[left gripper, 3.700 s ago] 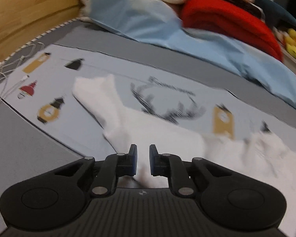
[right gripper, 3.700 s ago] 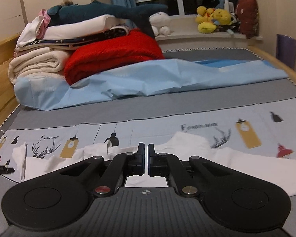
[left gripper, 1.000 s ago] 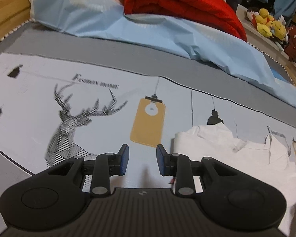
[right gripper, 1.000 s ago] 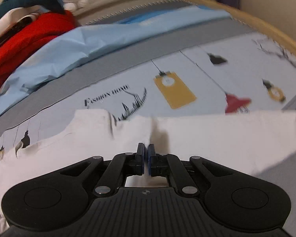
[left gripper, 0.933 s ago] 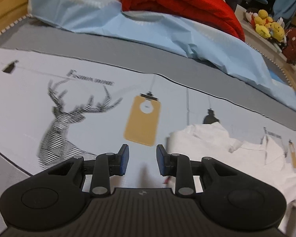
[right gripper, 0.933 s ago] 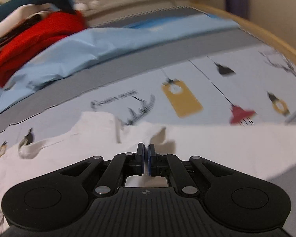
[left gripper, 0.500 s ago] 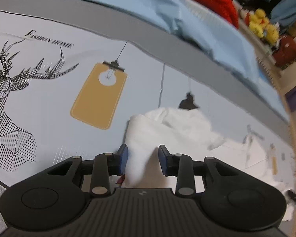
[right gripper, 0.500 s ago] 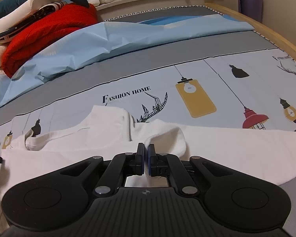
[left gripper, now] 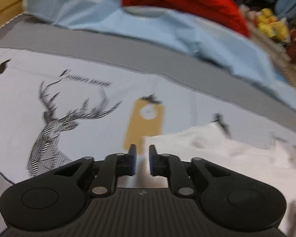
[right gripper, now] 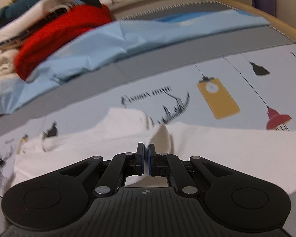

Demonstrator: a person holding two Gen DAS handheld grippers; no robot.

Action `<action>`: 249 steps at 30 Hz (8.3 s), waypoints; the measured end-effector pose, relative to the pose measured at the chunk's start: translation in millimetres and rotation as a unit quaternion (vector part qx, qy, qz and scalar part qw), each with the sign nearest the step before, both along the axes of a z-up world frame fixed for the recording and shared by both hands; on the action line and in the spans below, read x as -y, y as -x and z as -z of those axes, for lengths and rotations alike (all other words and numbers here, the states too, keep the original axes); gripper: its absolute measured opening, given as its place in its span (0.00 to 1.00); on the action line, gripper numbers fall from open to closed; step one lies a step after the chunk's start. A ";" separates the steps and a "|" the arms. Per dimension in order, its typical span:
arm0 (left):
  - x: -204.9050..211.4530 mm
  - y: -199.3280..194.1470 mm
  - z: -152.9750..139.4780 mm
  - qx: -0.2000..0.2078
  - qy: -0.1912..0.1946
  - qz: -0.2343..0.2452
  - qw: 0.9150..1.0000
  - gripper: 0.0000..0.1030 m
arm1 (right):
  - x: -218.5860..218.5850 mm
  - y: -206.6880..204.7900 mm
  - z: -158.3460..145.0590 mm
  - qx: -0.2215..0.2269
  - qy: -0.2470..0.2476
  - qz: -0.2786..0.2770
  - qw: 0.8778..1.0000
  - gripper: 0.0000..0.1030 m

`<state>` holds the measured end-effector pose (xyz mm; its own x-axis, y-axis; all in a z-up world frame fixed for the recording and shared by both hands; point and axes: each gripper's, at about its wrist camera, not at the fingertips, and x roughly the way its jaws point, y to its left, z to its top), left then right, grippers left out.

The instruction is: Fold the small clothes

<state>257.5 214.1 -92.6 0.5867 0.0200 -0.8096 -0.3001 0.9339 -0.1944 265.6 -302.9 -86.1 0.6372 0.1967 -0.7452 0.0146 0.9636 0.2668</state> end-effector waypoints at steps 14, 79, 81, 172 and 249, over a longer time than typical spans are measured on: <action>49.7 37.7 32.8 -0.106 -0.037 0.228 0.967 0.26 | -4.0 -0.3 -3.3 0.002 0.014 0.007 1.000 0.03; 143.9 106.2 -72.3 0.001 -0.081 0.161 0.984 0.25 | 312.2 130.1 51.4 0.004 -0.104 0.508 0.855 0.29; 150.5 100.1 -66.6 0.007 -0.095 0.167 0.981 0.25 | 332.8 140.6 66.7 0.008 -0.114 0.544 0.831 0.33; 39.0 33.8 26.2 -0.125 0.016 0.087 0.988 0.06 | -1.8 20.9 52.3 -0.148 0.045 0.055 0.987 0.44; 62.0 451.4 -164.0 -0.003 0.045 0.197 0.979 0.05 | 111.7 379.4 -169.1 -0.002 -0.107 -0.087 0.990 0.04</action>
<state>-193.9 152.0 71.4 0.5299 -0.2791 -0.8008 0.0791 0.9564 -0.2810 -113.9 -414.7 83.0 0.5764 0.4570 -0.6774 -0.1451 0.8730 0.4656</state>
